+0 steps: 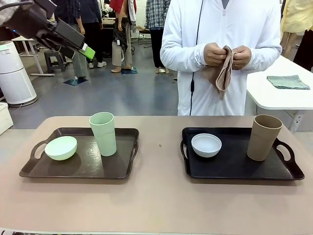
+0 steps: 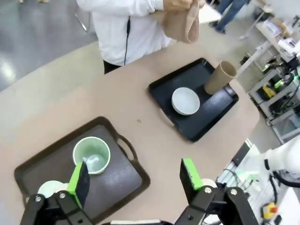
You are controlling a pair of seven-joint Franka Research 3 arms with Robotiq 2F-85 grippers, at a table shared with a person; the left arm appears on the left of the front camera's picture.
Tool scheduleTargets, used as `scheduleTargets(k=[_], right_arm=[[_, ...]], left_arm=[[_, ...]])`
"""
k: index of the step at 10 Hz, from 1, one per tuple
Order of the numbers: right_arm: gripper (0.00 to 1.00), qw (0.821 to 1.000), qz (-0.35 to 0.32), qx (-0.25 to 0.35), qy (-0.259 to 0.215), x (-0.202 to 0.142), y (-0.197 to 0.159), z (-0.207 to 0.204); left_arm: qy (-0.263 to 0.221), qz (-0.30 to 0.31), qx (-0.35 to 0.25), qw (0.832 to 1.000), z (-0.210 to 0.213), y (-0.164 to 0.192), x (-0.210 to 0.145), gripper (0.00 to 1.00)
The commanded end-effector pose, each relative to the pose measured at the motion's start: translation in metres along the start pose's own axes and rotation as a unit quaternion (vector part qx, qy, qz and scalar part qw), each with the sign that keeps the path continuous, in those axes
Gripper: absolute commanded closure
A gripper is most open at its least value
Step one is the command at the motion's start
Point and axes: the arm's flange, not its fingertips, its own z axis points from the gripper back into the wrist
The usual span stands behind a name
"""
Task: Set up a tray with a mat and arrange the tableware.
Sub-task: Pick up the Picnic Bowl and Reusable plastic cup from the Handle tray in front of the human's position and hold them in the air.
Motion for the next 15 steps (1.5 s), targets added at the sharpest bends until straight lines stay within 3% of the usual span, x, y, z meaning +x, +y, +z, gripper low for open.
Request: scheduleTargets(k=[1, 2, 3, 5, 8, 10, 12, 13, 14, 15], right_arm=[[0.00, 0.999, -0.020, 0.011, -0.034, 0.013, 0.010, 0.006], [0.00, 0.999, -0.020, 0.011, -0.034, 0.013, 0.010, 0.006], [0.00, 1.000, -0.006, 0.005, -0.013, 0.005, 0.005, 0.003], [0.00, 0.997, 0.065, 0.041, -0.026, 0.002, -0.039, -0.011], [0.00, 0.983, 0.168, 0.053, -0.050, -0.013, -0.079, -0.040], [0.00, 0.973, 0.207, 0.077, -0.068, -0.002, -0.097, -0.058], [0.00, 0.964, 0.229, 0.089, -0.103, 0.019, -0.104, -0.060], [0.00, 0.969, 0.196, 0.083, -0.127, 0.030, -0.108, -0.053], [0.00, 0.970, 0.217, 0.076, -0.079, 0.010, -0.097, -0.068], [0.00, 0.970, 0.217, 0.076, -0.079, 0.010, -0.097, -0.068]], left_arm=[[-0.026, 0.025, -0.029, 0.999, 0.008, 0.025, -0.019, 0.00], [0.000, 0.000, 0.000, 1.000, 0.000, 0.000, 0.000, 0.00], [0.060, 0.045, 0.002, 0.997, -0.034, -0.011, 0.018, 0.00], [0.141, 0.129, 0.016, 0.982, -0.104, -0.050, 0.068, 0.00], [0.240, 0.141, 0.158, 0.947, -0.184, -0.092, 0.109, 0.00], [0.241, 0.189, 0.186, 0.934, -0.254, -0.109, 0.120, 0.00], [0.232, 0.252, 0.158, 0.926, -0.314, -0.111, 0.124, 0.00], [0.179, 0.222, 0.107, 0.952, -0.324, -0.104, 0.121, 0.00], [0.242, 0.220, 0.176, 0.928, -0.293, -0.104, 0.099, 0.00], [0.242, 0.220, 0.176, 0.928, -0.293, -0.104, 0.099, 0.00]])
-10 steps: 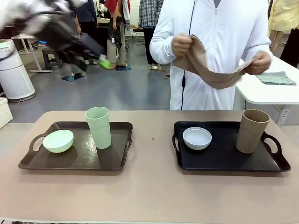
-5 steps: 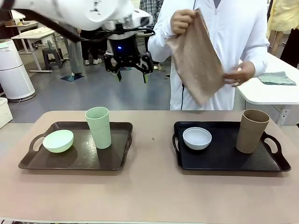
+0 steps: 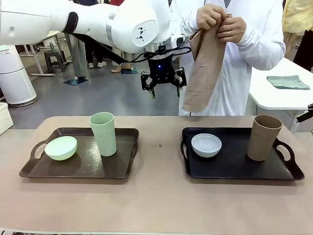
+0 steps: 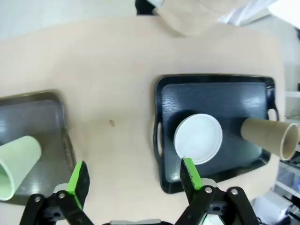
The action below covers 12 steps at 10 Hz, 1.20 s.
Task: Set up a tray with a mat and arrange the tableware.
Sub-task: Pick up the Picnic Bowl and Reusable plastic cup from the Handle tray in front of the human's position and hold them in the air.
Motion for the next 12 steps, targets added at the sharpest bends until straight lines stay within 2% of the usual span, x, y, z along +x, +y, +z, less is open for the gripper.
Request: scheduleTargets(k=[1, 5, 6, 9, 12], right_arm=[[0.00, 1.000, -0.002, 0.000, 0.018, -0.009, 0.008, -0.003], [0.00, 1.000, -0.008, 0.003, 0.007, -0.009, 0.005, 0.001], [0.00, 1.000, 0.017, 0.008, -0.007, -0.010, -0.018, -0.014], [0.00, 0.996, 0.086, 0.023, 0.012, -0.025, -0.035, -0.030], [0.00, 0.992, 0.124, 0.011, -0.016, -0.035, -0.050, -0.049]], left_arm=[[0.009, -0.004, 0.021, 1.000, 0.019, 0.015, -0.015, 0.00], [0.004, 0.002, 0.021, 1.000, 0.022, 0.010, -0.008, 0.00], [0.011, 0.015, 0.004, 1.000, 0.003, -0.006, -0.001, 0.00], [0.040, -0.048, -0.036, 0.997, -0.035, -0.034, -0.013, 0.00], [0.031, -0.111, -0.051, 0.992, -0.066, -0.056, -0.024, 0.00]])
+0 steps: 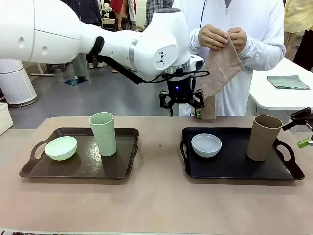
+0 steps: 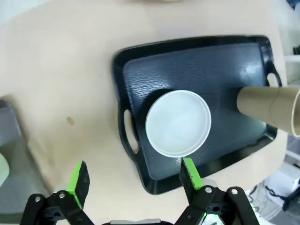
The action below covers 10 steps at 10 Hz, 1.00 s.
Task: Set up a tray with a mat and arrange the tableware.
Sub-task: Pick up the Picnic Bowl and Reusable plastic cup from the Handle tray in front of the human's position and hold them in the air.
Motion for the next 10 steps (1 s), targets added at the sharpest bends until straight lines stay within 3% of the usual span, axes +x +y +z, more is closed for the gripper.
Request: scheduleTargets(k=[1, 3, 6, 7, 9, 10], right_arm=[[0.00, 0.999, 0.009, -0.025, -0.031, -0.006, -0.017, -0.008], [0.00, 0.997, -0.012, -0.039, -0.059, 0.001, -0.031, -0.030], [0.00, 0.999, -0.016, -0.007, -0.049, 0.009, -0.039, -0.059], [0.00, 0.997, -0.011, -0.027, -0.065, 0.003, -0.030, -0.043], [0.00, 0.997, -0.011, -0.027, -0.065, 0.003, -0.030, -0.043], [0.00, 0.998, -0.010, -0.021, -0.065, 0.004, -0.032, -0.051]], left_arm=[[-0.001, -0.034, -0.015, 0.999, -0.011, -0.004, 0.005, 0.00], [-0.019, -0.058, -0.029, 0.998, -0.030, -0.015, 0.012, 0.00], [-0.033, -0.076, -0.020, 0.996, -0.044, -0.031, 0.013, 0.00], [-0.020, -0.064, -0.031, 0.997, -0.040, -0.023, 0.007, 0.00], [-0.022, -0.070, -0.031, 0.997, -0.045, -0.029, 0.007, 0.00], [0.000, -0.059, -0.024, 0.998, -0.062, -0.033, 0.008, 0.00]])
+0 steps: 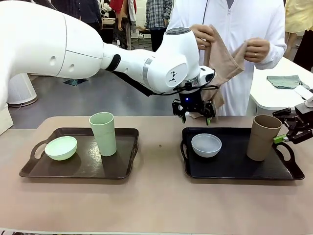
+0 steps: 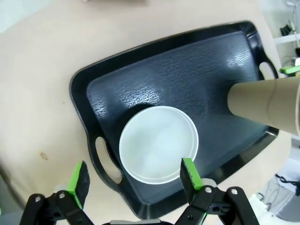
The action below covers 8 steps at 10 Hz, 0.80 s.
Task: Set up a tray with a mat and arrange the tableware.
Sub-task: Pick up the Picnic Bowl and Reusable plastic cup from the Handle tray in front of the human's position and hold them in the air.
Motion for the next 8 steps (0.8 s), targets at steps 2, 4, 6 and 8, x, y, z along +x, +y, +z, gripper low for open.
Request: scheduleTargets(k=[2, 4, 6, 8], right_arm=[[0.00, 1.000, -0.001, 0.013, 0.010, 0.001, -0.009, -0.029], [0.00, 1.000, -0.006, 0.026, 0.015, -0.004, -0.014, -0.048], [0.00, 0.999, -0.017, 0.036, 0.023, -0.011, -0.019, -0.060], [0.00, 0.999, -0.022, 0.039, 0.025, -0.017, -0.024, -0.062]], left_arm=[[0.052, 0.027, 0.021, 0.998, -0.037, -0.006, 0.011, 0.00], [0.074, 0.032, 0.035, 0.996, -0.053, -0.004, 0.012, 0.00], [0.087, 0.035, 0.036, 0.995, -0.061, 0.000, 0.012, 0.00], [0.084, 0.033, 0.018, 0.996, -0.066, 0.000, 0.013, 0.08]])
